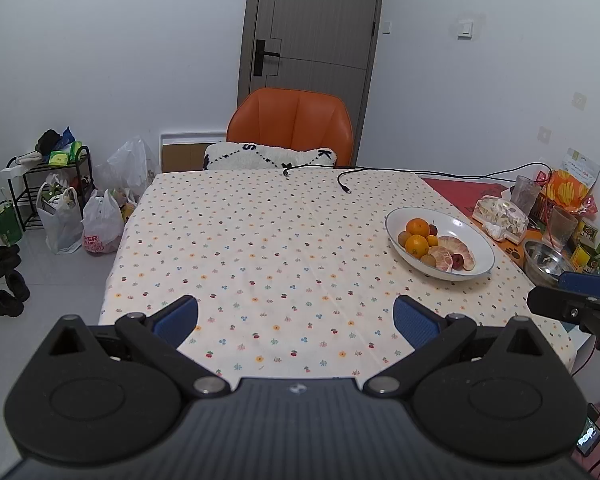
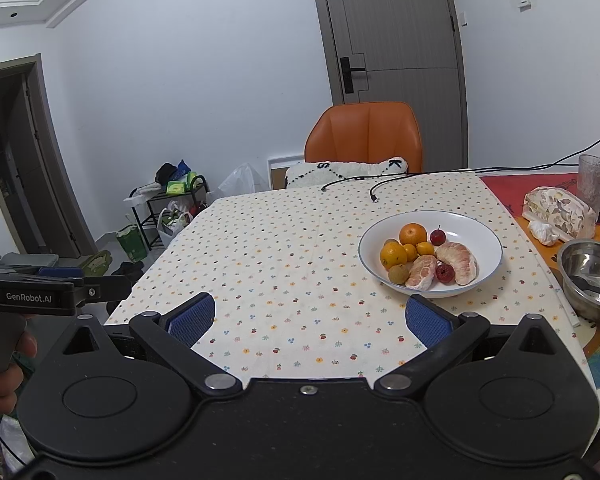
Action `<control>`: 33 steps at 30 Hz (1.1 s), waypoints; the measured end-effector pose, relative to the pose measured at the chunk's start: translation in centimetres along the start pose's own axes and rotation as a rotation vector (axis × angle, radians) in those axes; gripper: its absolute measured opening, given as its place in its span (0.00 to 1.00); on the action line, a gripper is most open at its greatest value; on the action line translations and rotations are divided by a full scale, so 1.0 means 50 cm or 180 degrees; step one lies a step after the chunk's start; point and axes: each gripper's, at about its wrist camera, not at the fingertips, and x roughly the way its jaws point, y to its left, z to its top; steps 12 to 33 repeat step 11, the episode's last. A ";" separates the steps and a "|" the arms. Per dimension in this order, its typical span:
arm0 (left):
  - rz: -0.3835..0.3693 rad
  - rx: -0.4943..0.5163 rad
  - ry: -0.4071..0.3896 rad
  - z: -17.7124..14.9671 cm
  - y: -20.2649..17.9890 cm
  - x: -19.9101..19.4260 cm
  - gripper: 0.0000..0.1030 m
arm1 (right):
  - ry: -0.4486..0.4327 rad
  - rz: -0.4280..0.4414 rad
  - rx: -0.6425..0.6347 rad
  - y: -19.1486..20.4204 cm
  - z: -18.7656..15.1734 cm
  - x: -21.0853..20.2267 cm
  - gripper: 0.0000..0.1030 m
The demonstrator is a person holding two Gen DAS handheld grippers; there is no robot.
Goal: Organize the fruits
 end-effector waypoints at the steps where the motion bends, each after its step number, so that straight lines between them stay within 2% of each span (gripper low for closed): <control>1: 0.0000 0.0000 0.0000 0.001 0.000 0.000 1.00 | 0.0000 0.0000 -0.0001 0.000 0.000 0.000 1.00; 33: -0.0026 0.0055 0.0012 -0.010 -0.008 0.008 1.00 | 0.0004 -0.0003 0.0000 0.000 -0.002 0.000 1.00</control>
